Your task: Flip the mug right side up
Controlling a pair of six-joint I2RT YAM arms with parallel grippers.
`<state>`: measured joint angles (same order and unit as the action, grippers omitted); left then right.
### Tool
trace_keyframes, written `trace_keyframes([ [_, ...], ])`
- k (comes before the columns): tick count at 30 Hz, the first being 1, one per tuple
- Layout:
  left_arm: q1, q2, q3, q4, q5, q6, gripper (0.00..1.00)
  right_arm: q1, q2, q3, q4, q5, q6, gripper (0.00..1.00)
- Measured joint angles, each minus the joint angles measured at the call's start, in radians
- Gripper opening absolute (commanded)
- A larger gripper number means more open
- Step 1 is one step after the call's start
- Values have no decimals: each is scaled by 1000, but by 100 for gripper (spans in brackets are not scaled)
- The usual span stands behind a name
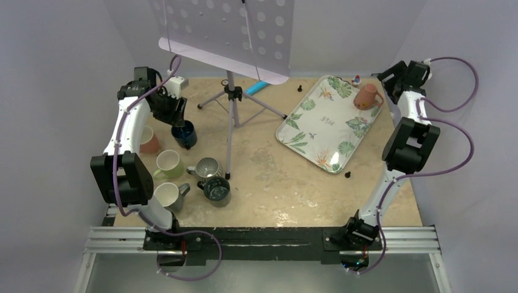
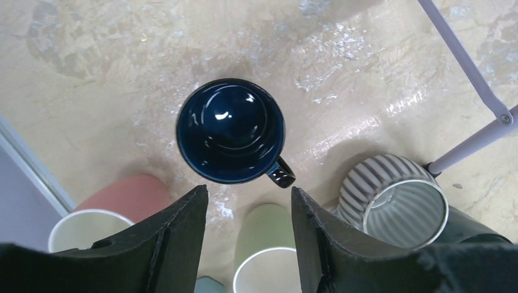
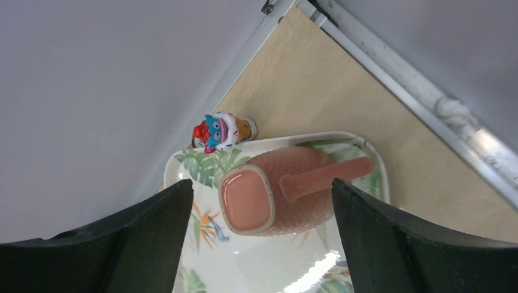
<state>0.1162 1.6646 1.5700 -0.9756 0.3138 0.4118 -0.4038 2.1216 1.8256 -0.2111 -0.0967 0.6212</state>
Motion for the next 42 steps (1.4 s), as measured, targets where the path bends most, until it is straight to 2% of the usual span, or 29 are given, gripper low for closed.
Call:
trace_keyframes([
  [3, -10, 0, -16, -6, 19, 0, 57, 2, 39, -8, 21, -1, 134, 82],
  [10, -27, 2, -30, -24, 53, 3, 58, -3, 44, -159, 175, 2, 389, 81],
  [13, -32, 1, -31, -27, 59, 4, 58, -3, 50, -196, 216, 3, 458, 79],
  [22, -48, 1, -31, -29, 69, 19, 58, -3, 151, -167, 349, 1, 575, 69],
  [24, -48, 1, -31, -29, 69, 19, 58, -3, 167, -158, 364, 0, 586, 61],
  [27, -48, 1, -31, -29, 69, 19, 58, -2, 182, -147, 387, -3, 604, 35],
  [33, -48, 1, -31, -30, 69, 23, 58, -2, 183, -139, 419, -58, 611, 3],
  [35, -50, 1, -31, -33, 70, 27, 58, 0, 177, -138, 460, -102, 617, 0],
  [39, -52, 0, -31, -51, 78, 40, 58, 8, 161, -144, 502, -154, 520, 0],
  [42, -52, -8, -30, -82, 93, 56, 59, 21, 113, -208, 528, -183, 424, 0],
])
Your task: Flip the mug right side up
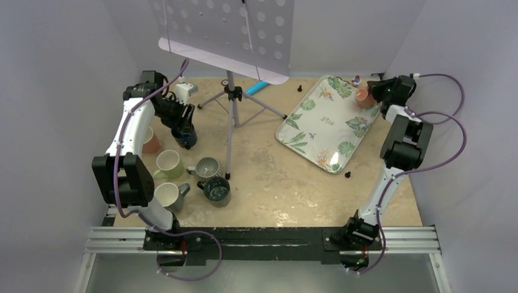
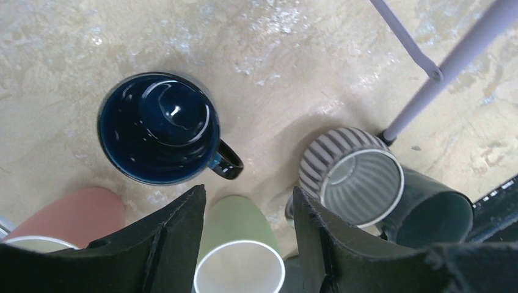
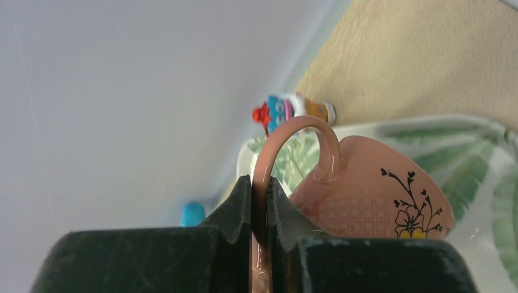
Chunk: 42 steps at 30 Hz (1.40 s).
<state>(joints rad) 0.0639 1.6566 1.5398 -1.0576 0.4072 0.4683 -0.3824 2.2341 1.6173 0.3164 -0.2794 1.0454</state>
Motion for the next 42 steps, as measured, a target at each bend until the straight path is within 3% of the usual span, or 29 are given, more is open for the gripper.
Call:
trace_keyframes([
  [6, 0, -55, 24, -111, 72, 43, 61, 95, -195, -217, -24, -11, -253, 0],
  [9, 0, -90, 48, -174, 127, 72, 67, 177, -306, -321, -34, -21, -351, 0],
  [18, -1, -253, 50, -384, 317, 163, 78, 446, -776, -658, -54, -62, -561, 0],
  [29, -42, -435, 32, -498, 555, 208, 86, 923, -1269, -913, -31, -299, -775, 0],
  [35, -100, -477, 32, -505, 650, 178, 90, 1150, -1304, -937, 148, -404, -789, 0],
  [42, -146, -532, 18, -456, 763, 164, 96, 1258, -1118, -845, 353, -456, -746, 0],
])
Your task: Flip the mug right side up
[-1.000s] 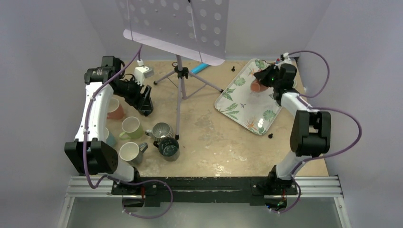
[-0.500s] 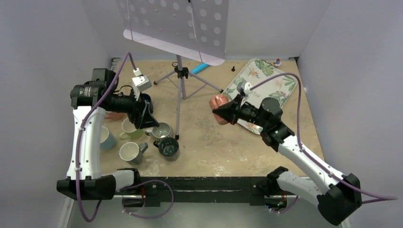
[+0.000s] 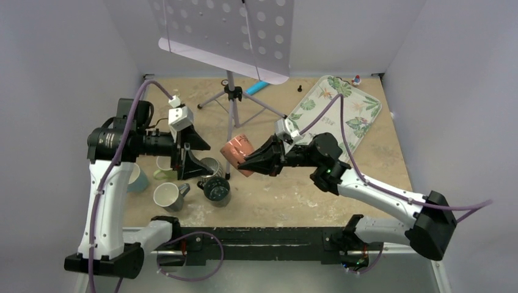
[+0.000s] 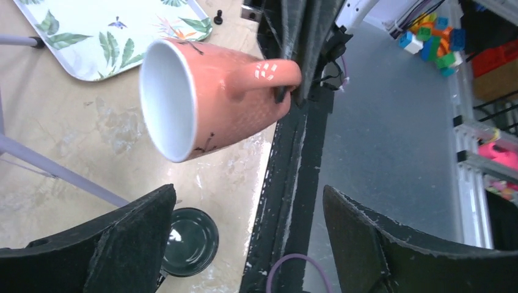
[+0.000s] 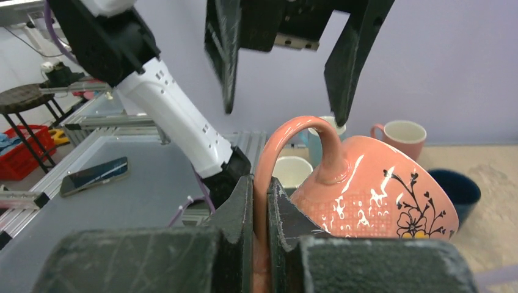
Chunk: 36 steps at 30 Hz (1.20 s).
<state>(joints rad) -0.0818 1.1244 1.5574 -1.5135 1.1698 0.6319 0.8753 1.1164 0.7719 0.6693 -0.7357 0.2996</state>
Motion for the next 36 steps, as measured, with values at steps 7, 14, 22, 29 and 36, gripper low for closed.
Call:
trace_keyframes([
  [7, -10, -215, -203, 302, -3, -137, 92, 23, 134, 102, 131, -21, 48, 0],
  [14, -17, -121, -145, 334, -20, -150, 93, 26, 170, 167, 156, -24, 42, 0],
  [22, -17, 0, 117, 138, -34, -15, 93, 30, 165, 190, 152, -50, 22, 0],
  [29, -17, 39, 163, 133, -29, -10, 90, 39, 164, 191, 74, -68, 3, 0],
  [36, -46, 132, 130, 137, -18, -18, 71, 39, 163, 191, 79, -72, 7, 0],
])
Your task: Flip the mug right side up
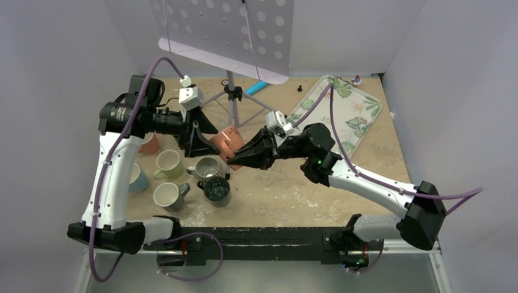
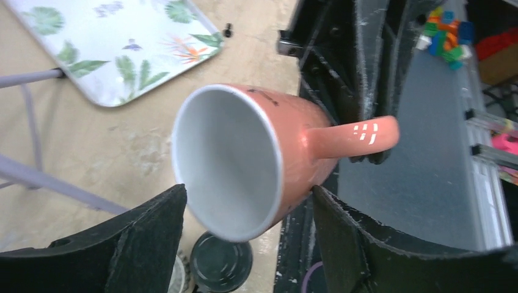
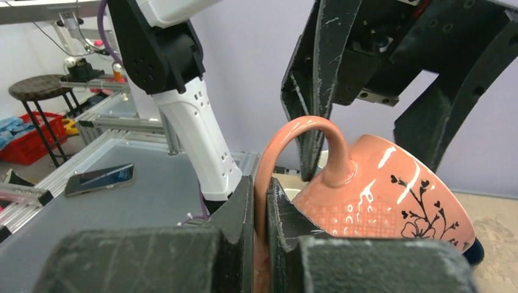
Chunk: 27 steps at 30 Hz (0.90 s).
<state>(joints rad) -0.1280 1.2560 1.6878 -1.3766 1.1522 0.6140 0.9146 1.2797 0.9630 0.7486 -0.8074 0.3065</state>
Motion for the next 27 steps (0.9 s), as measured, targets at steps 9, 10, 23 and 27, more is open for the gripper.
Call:
trace_keyframes([
  [9, -129, -15, -57, -48, 87, -48, 0, -23, -16, -21, 16, -74, -37, 21],
  [10, -137, -22, -64, -55, 97, -53, 0, -17, -33, -25, -2, -74, -56, 37],
  [23, -615, 103, -232, 124, -698, -34, 0, -212, -185, -80, -593, 954, 13, 99],
  [27, -757, 183, -245, 180, -837, -5, 0, -492, -257, -223, -708, 1079, 103, 99],
])
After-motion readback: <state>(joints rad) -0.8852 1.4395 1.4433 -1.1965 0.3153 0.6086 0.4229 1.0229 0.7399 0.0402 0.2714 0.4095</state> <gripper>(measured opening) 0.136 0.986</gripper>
